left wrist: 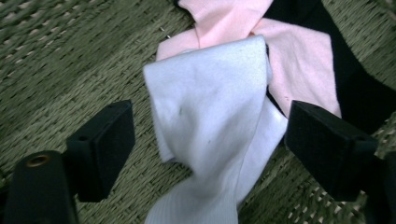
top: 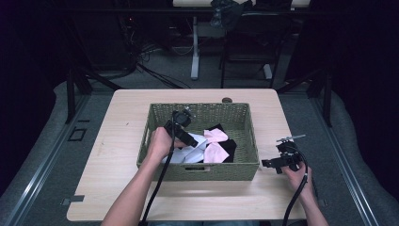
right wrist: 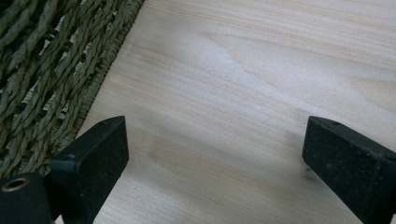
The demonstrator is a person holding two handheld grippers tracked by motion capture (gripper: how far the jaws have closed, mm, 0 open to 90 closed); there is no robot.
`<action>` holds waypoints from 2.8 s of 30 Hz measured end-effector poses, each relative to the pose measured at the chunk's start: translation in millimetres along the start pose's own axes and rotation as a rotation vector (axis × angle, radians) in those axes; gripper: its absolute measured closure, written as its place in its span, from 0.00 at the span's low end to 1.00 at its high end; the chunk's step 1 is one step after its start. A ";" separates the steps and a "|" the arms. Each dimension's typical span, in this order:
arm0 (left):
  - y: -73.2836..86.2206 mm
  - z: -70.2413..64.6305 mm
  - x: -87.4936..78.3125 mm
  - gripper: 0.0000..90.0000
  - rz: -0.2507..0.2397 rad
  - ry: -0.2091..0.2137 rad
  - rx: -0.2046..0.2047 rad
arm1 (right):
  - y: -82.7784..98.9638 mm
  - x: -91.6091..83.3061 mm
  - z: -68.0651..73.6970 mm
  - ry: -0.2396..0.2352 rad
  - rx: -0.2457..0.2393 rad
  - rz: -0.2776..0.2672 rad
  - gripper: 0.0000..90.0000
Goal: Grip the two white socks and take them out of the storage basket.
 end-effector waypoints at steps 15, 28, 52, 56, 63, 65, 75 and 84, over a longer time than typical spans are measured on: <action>-1.2 11.0 13.1 0.93 -0.004 -0.058 -0.014 | -0.9 -0.8 -1.8 -0.007 0.003 -0.005 0.08; -2.2 19.4 -48.3 0.93 -0.138 -0.094 -0.020 | -0.7 0.6 -0.6 -0.001 -0.001 0.001 0.08; -18.5 26.7 -106.2 0.95 -0.158 -0.058 -0.007 | -0.1 -1.4 -2.0 0.001 0.004 -0.005 0.08; -23.1 27.4 -114.9 0.95 -0.155 -0.057 -0.002 | -0.4 -0.3 -0.6 -0.002 -0.002 -0.001 0.08; -28.3 30.8 -126.9 0.95 -0.162 -0.061 -0.004 | 0.1 -1.3 -2.4 0.004 0.001 -0.001 0.08; -31.3 31.7 -132.4 0.95 -0.165 -0.061 -0.007 | -0.1 -1.0 -1.3 -0.003 -0.003 0.002 0.08; -45.3 37.1 -147.6 0.95 -0.172 -0.081 -0.014 | -0.8 -0.8 -0.9 -0.006 -0.006 -0.007 0.08; -51.7 45.6 -175.0 0.95 -0.191 -0.118 -0.023 | -0.8 -0.1 -1.8 -0.005 -0.005 -0.002 0.08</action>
Point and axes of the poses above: each handheld gripper's, and its own axes: x roughly forward along the jaws, y roughly out of its underside, z roughly to its left, the point moved 7 cm from there along x, roughly forward along the jaws, and after that the axes turned 3 degrees about z, right-handed, at the moved point
